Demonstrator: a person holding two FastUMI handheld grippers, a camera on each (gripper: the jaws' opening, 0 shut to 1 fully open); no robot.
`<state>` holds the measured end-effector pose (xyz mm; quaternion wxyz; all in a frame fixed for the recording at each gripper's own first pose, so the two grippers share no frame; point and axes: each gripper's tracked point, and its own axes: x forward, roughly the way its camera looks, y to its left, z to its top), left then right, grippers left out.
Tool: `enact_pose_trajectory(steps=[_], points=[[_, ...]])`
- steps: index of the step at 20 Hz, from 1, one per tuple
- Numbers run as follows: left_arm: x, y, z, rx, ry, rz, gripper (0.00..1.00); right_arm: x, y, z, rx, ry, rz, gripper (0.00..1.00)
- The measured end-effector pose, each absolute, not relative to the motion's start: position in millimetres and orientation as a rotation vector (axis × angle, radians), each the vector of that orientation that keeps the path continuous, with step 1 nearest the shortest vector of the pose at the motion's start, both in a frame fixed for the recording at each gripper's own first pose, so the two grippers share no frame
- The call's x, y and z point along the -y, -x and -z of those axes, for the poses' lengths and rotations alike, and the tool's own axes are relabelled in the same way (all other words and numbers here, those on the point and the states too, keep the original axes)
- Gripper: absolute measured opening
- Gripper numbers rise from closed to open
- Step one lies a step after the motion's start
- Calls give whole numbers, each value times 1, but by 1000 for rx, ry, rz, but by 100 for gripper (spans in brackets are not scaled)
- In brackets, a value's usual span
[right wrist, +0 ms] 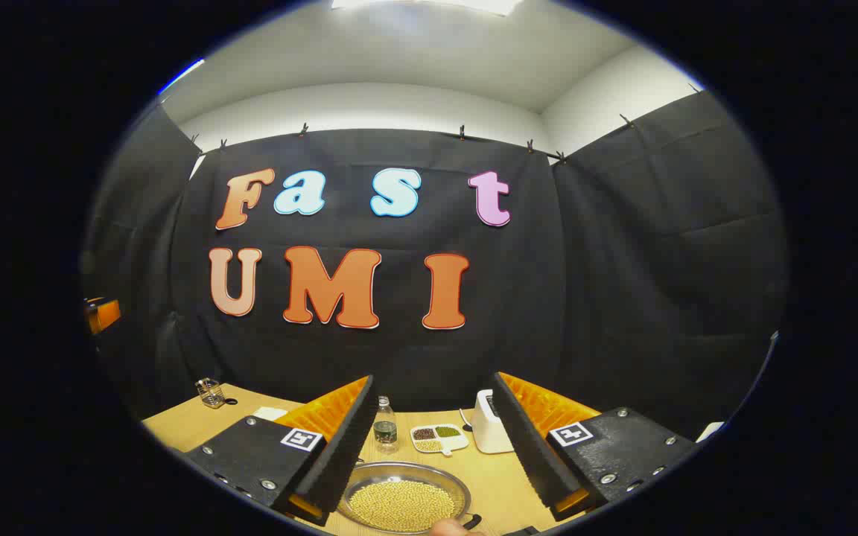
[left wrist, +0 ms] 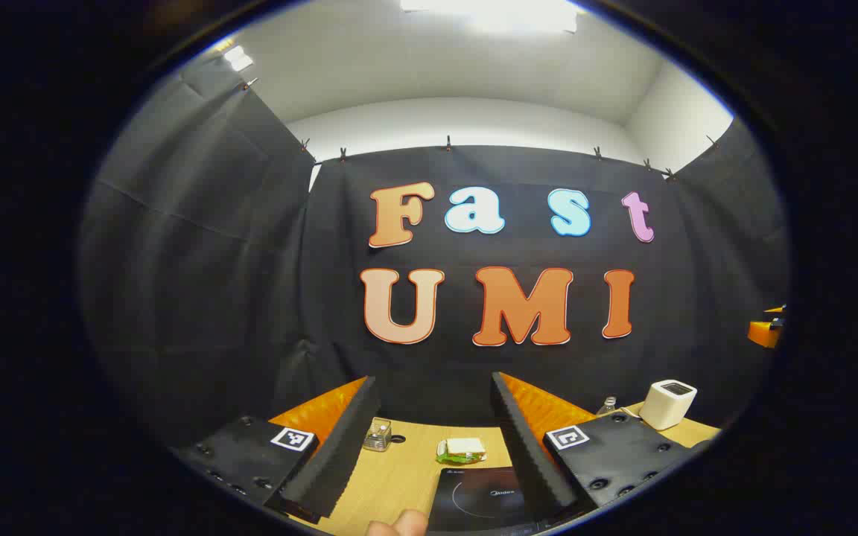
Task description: First push the handle of the pot to place it horizontally, then grasp the pot with both hands and set it on the induction cooktop.
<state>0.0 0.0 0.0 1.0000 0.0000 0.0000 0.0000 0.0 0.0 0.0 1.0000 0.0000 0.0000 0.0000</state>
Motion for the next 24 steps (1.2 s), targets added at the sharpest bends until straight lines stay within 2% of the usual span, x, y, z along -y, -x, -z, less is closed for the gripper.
enact_pose_trajectory(steps=[1,9,10,11,19,20,21,24], points=[[5,0,0,-4,4,14,99,2,-1,-1,1,9,6,95],[1,-3,-1,-7,2,4,99,7,-3,-1,-8,-5,15,95],[0,-2,-2,-5,-1,-1,99,8,-3,-1,-9,-6,16,100],[-1,-2,-3,-3,-5,-5,99,7,-4,0,-12,-8,14,95],[-4,4,-12,26,-17,-22,98,2,-1,4,-14,-11,-27,94],[-5,7,-14,29,-16,-22,99,0,0,4,-13,-16,-33,99],[-5,8,-15,32,-15,-20,98,1,-1,6,-15,-21,-36,92],[-5,8,-17,39,-17,-21,97,-3,-1,20,-52,-36,-68,83]])
